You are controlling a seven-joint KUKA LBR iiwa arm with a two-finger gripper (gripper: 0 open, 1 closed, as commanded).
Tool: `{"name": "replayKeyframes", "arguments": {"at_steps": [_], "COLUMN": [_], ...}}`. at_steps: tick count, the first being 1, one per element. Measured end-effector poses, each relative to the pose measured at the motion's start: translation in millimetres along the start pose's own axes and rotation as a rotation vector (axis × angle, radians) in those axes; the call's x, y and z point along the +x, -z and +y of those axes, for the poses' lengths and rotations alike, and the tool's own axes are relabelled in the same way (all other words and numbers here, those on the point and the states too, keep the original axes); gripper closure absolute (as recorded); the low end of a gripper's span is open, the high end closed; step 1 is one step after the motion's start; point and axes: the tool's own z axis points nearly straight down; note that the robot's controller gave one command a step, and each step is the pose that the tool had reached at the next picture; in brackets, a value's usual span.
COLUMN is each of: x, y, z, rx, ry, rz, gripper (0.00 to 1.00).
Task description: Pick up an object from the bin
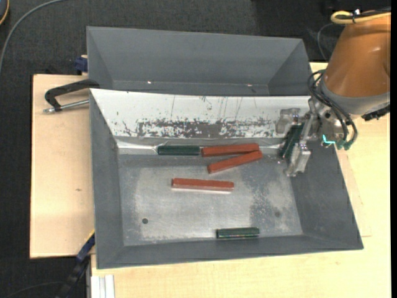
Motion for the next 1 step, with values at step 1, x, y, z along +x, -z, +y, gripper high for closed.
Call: {"name": "replayKeyframes", "arguments": {"at_steps": [1], "x": [-3.2], "y": [-69.9], "z": [23.8], "rx": [0.000], "ry": [-0.090], "rz": [-0.007], "gripper": [0.00]}}
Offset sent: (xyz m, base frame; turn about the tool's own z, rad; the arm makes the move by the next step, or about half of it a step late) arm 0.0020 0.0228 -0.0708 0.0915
